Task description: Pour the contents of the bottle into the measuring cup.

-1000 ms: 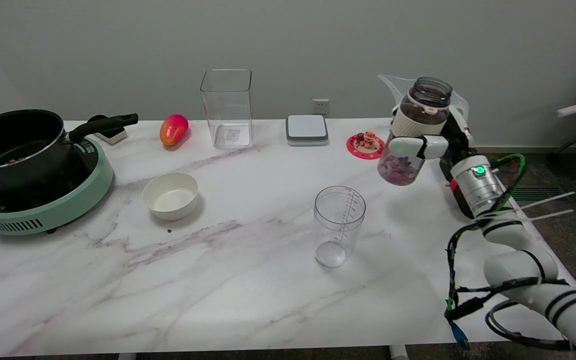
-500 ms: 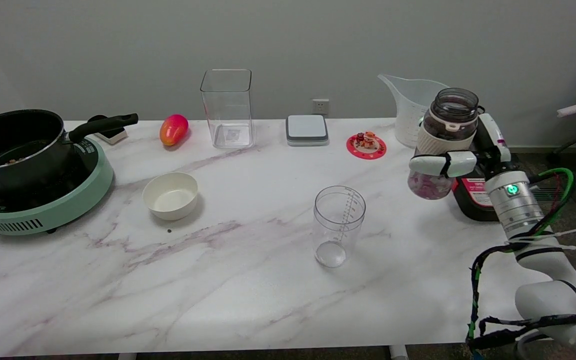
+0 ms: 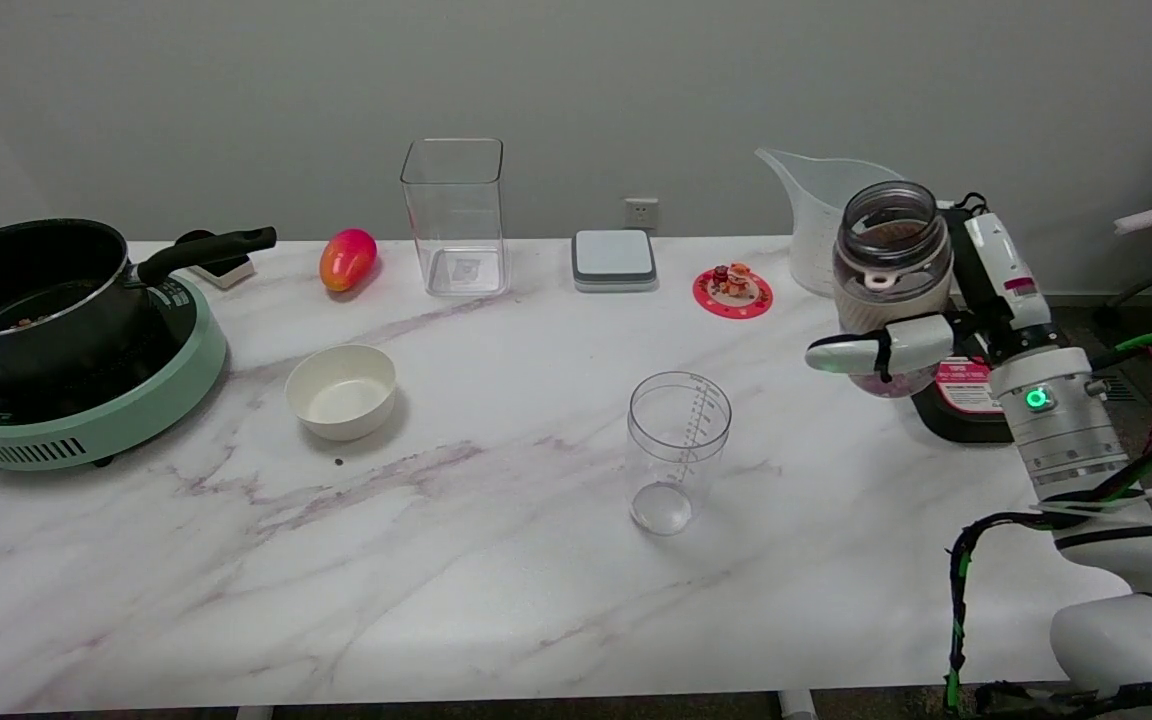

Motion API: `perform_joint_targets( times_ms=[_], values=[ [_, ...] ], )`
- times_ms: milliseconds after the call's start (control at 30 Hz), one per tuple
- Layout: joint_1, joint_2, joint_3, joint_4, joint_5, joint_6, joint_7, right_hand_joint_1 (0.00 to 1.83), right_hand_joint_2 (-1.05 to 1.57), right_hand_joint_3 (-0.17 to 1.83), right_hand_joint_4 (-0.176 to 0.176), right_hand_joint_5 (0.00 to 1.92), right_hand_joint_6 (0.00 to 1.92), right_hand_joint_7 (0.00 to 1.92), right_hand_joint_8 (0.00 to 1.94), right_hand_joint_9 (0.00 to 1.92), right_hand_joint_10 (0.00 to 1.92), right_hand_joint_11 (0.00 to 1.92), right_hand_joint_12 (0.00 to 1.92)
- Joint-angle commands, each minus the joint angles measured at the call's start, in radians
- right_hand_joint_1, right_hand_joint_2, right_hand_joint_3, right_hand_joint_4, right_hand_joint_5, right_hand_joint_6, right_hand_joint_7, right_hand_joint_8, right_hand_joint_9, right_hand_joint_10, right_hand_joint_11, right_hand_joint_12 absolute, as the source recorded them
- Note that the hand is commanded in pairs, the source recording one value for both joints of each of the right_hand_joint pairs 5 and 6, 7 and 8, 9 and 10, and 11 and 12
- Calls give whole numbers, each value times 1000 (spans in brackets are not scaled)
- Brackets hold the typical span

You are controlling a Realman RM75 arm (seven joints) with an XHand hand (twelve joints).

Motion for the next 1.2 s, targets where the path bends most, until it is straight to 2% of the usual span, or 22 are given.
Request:
perform_joint_targets(
  times_ms=[33,467,867,1000,1200],
  values=[
    [-82,28,-102,117,-58,163,-483,1278,1539,227,0,1920,1920,1888,1888,1618,1618,1405,1405],
    [-104,147,-20,111,-231,175,-462,1297,1514,232,0,1920,1920,1886,1886,1611,1611,1397,1397],
    [-72,188,88,102,-431,62,-350,1311,1485,233,0,1920,1920,1883,1883,1601,1601,1385,1385],
    [-45,205,87,91,-449,39,-331,1319,1472,235,0,1920,1920,1880,1880,1599,1599,1381,1381],
    [-15,221,94,101,-573,-20,-282,1329,1453,237,0,1920,1920,1876,1876,1590,1590,1375,1375]
  ],
)
